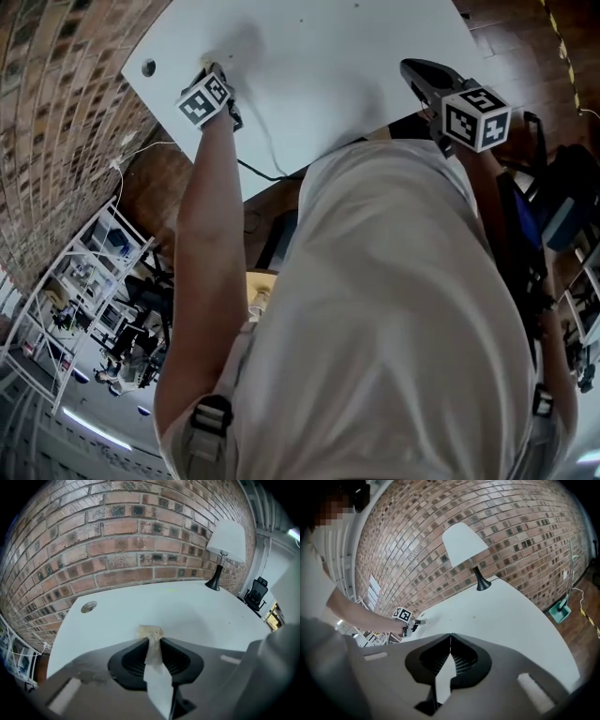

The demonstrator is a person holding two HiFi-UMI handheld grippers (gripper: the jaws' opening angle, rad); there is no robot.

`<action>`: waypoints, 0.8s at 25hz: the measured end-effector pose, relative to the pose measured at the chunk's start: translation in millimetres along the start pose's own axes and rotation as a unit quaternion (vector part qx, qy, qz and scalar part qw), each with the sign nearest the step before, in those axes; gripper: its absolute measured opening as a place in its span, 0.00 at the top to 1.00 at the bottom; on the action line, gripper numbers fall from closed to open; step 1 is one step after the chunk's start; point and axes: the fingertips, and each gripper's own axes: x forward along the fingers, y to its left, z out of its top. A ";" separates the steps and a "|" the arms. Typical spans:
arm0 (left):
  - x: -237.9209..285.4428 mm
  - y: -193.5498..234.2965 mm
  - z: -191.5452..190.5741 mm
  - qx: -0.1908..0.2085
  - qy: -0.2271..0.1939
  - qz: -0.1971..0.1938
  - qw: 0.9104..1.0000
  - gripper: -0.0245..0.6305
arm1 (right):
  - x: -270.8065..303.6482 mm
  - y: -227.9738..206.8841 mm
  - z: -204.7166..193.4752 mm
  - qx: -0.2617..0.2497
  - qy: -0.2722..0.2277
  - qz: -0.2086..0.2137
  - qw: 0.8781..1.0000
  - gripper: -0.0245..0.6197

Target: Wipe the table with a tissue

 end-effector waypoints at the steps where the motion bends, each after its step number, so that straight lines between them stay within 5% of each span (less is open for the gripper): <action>1: 3.3 -3.3 3.9 0.003 -0.001 0.000 1.000 0.84 | -2.4 -3.2 0.0 0.003 -0.001 -0.003 1.000 0.95; 11: 13.8 -16.7 7.2 0.026 0.005 0.009 1.000 0.84 | -10.7 -17.4 0.8 0.009 -0.002 -0.009 1.000 0.95; 20: 14.2 -51.6 4.4 0.098 0.010 -0.020 0.995 0.86 | -6.7 -16.9 7.9 0.020 -0.008 0.001 1.000 0.95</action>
